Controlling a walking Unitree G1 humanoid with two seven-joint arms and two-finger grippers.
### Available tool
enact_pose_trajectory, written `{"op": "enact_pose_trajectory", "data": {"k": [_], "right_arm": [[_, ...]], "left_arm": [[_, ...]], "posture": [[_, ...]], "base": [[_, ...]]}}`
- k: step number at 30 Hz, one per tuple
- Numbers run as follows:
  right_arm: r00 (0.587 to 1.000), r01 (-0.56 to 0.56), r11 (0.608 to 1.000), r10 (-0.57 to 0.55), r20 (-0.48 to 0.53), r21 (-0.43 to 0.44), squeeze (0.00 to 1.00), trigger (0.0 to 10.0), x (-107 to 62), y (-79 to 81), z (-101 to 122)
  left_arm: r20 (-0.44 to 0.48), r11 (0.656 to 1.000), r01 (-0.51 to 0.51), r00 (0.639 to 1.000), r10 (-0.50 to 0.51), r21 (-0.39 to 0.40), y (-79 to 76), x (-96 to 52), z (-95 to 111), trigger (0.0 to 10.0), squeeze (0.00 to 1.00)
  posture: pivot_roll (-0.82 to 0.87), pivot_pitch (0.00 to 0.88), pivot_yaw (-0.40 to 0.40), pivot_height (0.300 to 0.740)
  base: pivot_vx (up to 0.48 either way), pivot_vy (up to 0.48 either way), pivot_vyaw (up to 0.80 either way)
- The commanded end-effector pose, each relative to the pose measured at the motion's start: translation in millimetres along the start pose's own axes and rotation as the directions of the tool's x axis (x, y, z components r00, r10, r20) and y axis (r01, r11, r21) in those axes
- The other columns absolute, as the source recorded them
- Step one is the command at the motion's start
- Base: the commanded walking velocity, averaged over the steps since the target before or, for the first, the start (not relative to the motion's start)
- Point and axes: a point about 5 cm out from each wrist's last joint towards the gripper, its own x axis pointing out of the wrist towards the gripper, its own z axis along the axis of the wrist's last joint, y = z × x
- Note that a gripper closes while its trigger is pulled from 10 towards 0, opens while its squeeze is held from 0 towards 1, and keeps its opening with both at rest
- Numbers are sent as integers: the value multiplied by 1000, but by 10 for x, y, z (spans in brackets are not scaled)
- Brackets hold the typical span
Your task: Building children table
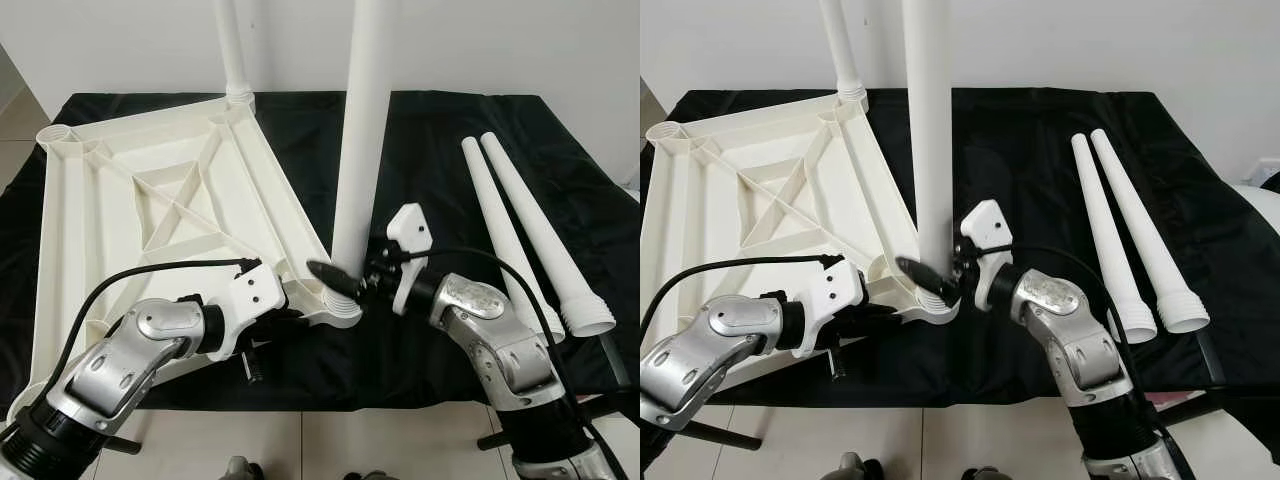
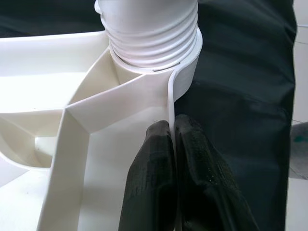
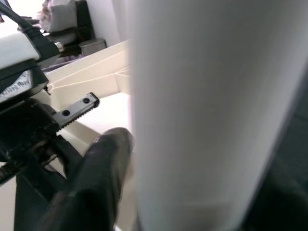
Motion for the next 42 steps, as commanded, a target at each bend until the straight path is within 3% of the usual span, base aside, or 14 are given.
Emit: {"op": "enact_pose_trajectory", "data": {"k": [1, 10, 12, 16, 18, 21, 25, 27, 32, 34, 35, 36, 40, 42], "right_arm": [[998, -56, 998, 56, 1, 37, 0, 0, 40, 88, -48], [1000, 2, 997, -1, -12, 75, 0, 0, 107, 90, -126], [993, 110, 992, -106, -58, 65, 0, 0, 147, 34, -204], [979, 191, 980, -187, -84, 48, 0, 0, 172, -18, -245], [897, 425, 905, -416, -148, 28, 0, 0, 226, -174, -342], [790, 591, 806, -580, -196, -3, 0, 0, 254, -280, -405], [743, 653, 758, -635, -211, 17, 0, 0, 274, -304, -429], [682, 716, 698, -698, -221, 3, 0, 0, 307, -304, -443], [646, 747, 664, -730, -223, -12, 0, 0, 318, -302, -446], [551, 822, 569, -806, -216, -27, 0, 0, 354, -277, -446], [551, 822, 569, -806, -216, -27, 0, 0, 354, -277, -446], [514, 847, 530, -832, -211, -27, 0, 0, 368, -257, -446], [466, 877, 481, -860, -207, -23, 0, 0, 387, -230, -449], [463, 878, 478, -861, -210, -19, 0, 0, 402, -222, -452]], "left_arm": [[71, 978, 188, 978, -194, 90, -122, -25, 194, 0, 0], [104, 981, 176, 977, -184, 82, -126, 21, 228, 0, 0], [135, 989, 131, 981, -139, 64, -81, 75, 273, 0, 0], [157, 994, 96, 982, -102, 46, -37, 123, 310, 0, 0], [210, 1000, 16, 977, -18, 12, 79, 285, 449, 0, 0], [250, 1000, -20, 968, 20, -3, 160, 426, 589, 0, 0], [261, 998, -56, 963, 62, -30, 239, 508, 664, 0, 0], [278, 995, -90, 955, 101, -51, 329, 602, 781, 0, 0], [284, 993, -103, 952, 116, -63, 362, 638, 830, 0, 0], [292, 991, -109, 948, 127, -76, 394, 696, 909, 0, 0], [292, 991, -109, 948, 127, -76, 394, 696, 909, 0, 0], [292, 990, -111, 947, 130, -83, 402, 714, 928, 0, 0], [286, 986, -130, 946, 155, -106, 428, 742, 943, 0, 0], [283, 985, -135, 946, 161, -109, 435, 747, 946, 0, 0]], "posture": [[51, 147, -4, 740], [48, 144, -2, 740], [43, 144, 1, 740], [43, 144, 3, 740], [40, 147, 6, 740], [39, 148, 8, 740], [38, 150, 10, 740], [34, 154, 17, 740], [34, 154, 17, 740], [36, 160, 20, 740], [36, 160, 20, 740], [37, 160, 20, 740], [41, 161, 18, 740], [44, 161, 16, 740]], "base": [[0, 0, 0], [0, 0, 0], [0, 0, 0], [0, 0, 0], [0, 0, 0], [0, 0, 0], [0, 0, 0], [0, 0, 0], [0, 0, 0], [0, 0, 0], [0, 0, 0], [0, 0, 0], [0, 0, 0], [0, 0, 0]]}}
